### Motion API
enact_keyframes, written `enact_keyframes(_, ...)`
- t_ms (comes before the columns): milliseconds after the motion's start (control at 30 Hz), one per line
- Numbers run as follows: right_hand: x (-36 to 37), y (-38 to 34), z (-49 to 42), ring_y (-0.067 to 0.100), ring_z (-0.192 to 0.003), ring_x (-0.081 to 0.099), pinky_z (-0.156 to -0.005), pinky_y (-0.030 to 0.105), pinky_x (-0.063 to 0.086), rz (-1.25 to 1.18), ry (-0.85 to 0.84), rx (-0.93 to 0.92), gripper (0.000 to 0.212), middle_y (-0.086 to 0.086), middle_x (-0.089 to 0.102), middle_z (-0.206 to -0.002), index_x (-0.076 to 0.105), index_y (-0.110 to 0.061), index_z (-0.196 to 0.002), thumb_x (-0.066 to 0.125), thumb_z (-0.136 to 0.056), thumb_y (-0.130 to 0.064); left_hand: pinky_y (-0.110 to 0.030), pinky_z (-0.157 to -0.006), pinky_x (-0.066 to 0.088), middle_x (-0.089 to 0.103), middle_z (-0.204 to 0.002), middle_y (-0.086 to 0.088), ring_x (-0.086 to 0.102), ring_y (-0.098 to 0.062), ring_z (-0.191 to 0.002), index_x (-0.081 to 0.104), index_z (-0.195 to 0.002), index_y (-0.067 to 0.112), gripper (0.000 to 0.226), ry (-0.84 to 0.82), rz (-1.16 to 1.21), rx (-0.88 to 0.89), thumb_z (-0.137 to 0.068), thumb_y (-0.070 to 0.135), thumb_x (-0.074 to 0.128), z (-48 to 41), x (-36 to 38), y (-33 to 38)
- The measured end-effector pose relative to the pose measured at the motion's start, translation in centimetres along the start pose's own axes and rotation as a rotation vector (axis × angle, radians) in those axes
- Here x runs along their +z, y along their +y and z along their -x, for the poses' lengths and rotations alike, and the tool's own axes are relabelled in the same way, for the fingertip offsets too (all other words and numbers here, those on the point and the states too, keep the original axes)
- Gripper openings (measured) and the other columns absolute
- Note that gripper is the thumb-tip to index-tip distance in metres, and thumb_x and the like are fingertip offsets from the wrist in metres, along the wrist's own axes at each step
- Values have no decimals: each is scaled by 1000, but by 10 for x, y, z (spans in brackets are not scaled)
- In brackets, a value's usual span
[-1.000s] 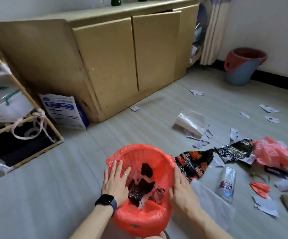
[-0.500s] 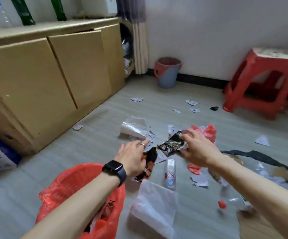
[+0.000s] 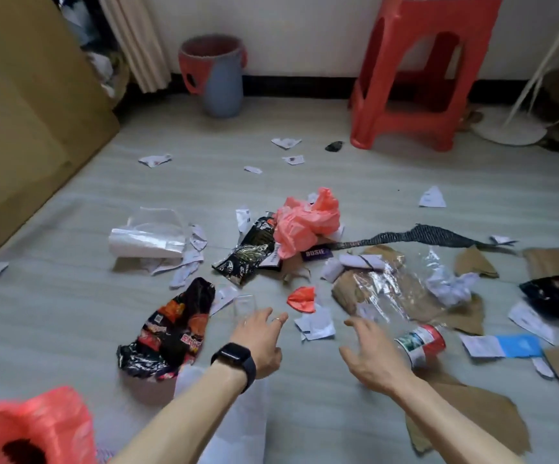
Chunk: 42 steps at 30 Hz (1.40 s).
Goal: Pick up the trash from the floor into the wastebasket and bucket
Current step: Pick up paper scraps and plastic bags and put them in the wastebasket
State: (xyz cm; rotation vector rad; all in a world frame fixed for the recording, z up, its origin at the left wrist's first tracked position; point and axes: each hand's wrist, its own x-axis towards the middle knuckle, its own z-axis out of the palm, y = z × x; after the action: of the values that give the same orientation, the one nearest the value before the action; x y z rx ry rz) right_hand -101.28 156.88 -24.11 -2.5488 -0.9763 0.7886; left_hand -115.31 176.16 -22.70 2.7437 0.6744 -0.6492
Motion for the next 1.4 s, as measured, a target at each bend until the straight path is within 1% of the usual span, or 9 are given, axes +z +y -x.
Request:
enact_keyframes(233,48,14,-81,30,-134,42,-109,36,33,83,-60,-29,54,6,41,-145,43,-15,-141,56,-91,-30,-44,-115,31,7,-163,-10,27,-33,-144,18,-156,31,72,-57,-35,5,-93,20,51,-102,39,4)
enact_keyframes(367,53,7,-125,33,-146,24,-114,46,33,192,-133,-51,82,4,1,-167,12,-21,-157,60,-93,-38,-51,-117,21,-6,-166,1,12,-26,-150,2,-157,34,74,-44,-158,111,-98,14,43,-146,48,1)
enact_keyframes(500,68,13,-153,24,-153,5,-122,43,20,294,-191,-144,95,-1,-10,-167,-6,-18,-159,58,-94,-44,-50,-110,32,21,-163,1,35,-28,-141,26,-155,25,53,4,-244,151,-103,22,34,-165,66,-14)
enact_keyframes(600,86,23,-145,22,-153,7,-122,42,19,347,-126,-166,86,-5,2,-168,6,-21,-160,51,-94,-54,-33,-53,53,72,-101,-10,66,-30,-67,73,-95,12,38,186,-250,209,-79,19,39,-153,85,-26)
enact_keyframes(700,100,24,-131,26,-139,38,-106,40,43,347,-19,-186,67,-2,36,-159,46,-18,-146,61,-88,-48,-25,-39,38,62,-57,-2,55,-24,-43,63,-61,17,16,247,-291,214,-70,12,52,-129,90,-34)
enact_keyframes(833,107,16,-117,28,-99,62,-67,34,55,335,66,-213,28,-2,67,-128,72,-16,-95,74,-76,-35,-35,-70,50,71,-96,-3,66,-28,-91,65,-111,28,23,135,41,-39,-97,34,48,-98,78,-37)
enact_keyframes(1200,87,-10,-101,32,-128,38,-91,41,47,521,-206,-209,111,4,-25,-163,6,-52,-149,75,-63,-58,-32,-69,41,68,-111,2,62,-25,-104,62,-113,31,30,223,104,-114,-100,47,41,-24,65,-56)
enact_keyframes(1333,93,-10,-103,35,-148,7,-114,48,22,665,-221,-270,104,8,-10,-165,19,-47,-145,69,-58,-73,-31,-68,35,67,-116,2,61,-25,-107,60,-118,29,32,237,160,-116,-99,46,40,-10,70,-56)
enact_keyframes(1400,94,-11,-101,34,-141,19,-109,45,31,610,-200,-268,85,9,15,-159,33,-43,-136,67,-62,-71,-31,-69,38,67,-115,3,62,-24,-106,59,-118,30,30,249,187,-119,-99,45,41,-6,72,-60)
